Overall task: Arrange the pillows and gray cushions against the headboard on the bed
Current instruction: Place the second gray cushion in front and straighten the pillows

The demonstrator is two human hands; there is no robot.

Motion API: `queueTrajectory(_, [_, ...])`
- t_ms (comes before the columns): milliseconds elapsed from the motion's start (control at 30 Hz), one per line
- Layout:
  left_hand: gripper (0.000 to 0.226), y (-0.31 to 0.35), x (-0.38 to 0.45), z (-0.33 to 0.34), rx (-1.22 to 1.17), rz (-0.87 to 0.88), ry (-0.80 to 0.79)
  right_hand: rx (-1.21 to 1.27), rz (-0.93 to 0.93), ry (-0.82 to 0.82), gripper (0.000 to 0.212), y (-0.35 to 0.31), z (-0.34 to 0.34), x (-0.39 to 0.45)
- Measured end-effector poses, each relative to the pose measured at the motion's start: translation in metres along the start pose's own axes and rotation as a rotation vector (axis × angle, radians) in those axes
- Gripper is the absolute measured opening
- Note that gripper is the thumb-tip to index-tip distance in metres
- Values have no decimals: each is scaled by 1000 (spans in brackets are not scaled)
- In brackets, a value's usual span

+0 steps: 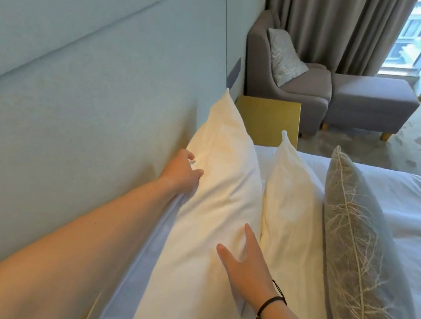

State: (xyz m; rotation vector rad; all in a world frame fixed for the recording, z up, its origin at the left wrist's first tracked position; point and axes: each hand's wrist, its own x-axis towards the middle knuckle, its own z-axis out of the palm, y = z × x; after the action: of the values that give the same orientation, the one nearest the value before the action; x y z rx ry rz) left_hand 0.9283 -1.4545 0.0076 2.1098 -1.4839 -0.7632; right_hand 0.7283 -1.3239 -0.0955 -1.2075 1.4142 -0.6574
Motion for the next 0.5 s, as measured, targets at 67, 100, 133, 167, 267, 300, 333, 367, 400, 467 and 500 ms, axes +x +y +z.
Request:
queueTrajectory(67, [24, 9, 18, 7, 286, 148, 31, 22, -4, 20, 95, 7, 3, 4])
queueTrajectory(100, [17, 13, 26, 8, 439, 222, 54, 30, -5, 34, 96, 9, 4, 5])
queueTrajectory(133, [14, 16, 32, 6, 587, 298, 81, 33, -8, 47, 97, 10, 6, 6])
queueTrajectory(167, [15, 18, 36, -1, 726, 373, 116, 26, -14, 55, 97, 10, 9, 5])
queueTrajectory(267, [33, 18, 52, -30, 1020, 533, 261, -19, -26, 63, 94, 6, 19, 3])
queueTrajectory(300, [33, 16, 57, -41, 1088, 554, 302, -40, -39, 52, 91, 2, 24, 0])
queueTrajectory(333, [31, 13, 61, -49, 1137, 561, 327, -72, -56, 36, 88, -2, 30, -2])
queueTrajectory(367, [29, 12, 64, -52, 1170, 550, 331, -116, -69, 17, 85, -5, 35, -5])
queueTrajectory(400, [26, 11, 65, -52, 1194, 528, 316, -159, -75, -1, 83, -7, 40, -9])
queueTrajectory(467, [24, 11, 62, -43, 1230, 458, 262, -217, -71, -28, 84, -10, 46, -17])
queueTrajectory(500, [24, 10, 59, -37, 1229, 420, 230, -235, -66, -39, 86, -9, 46, -21])
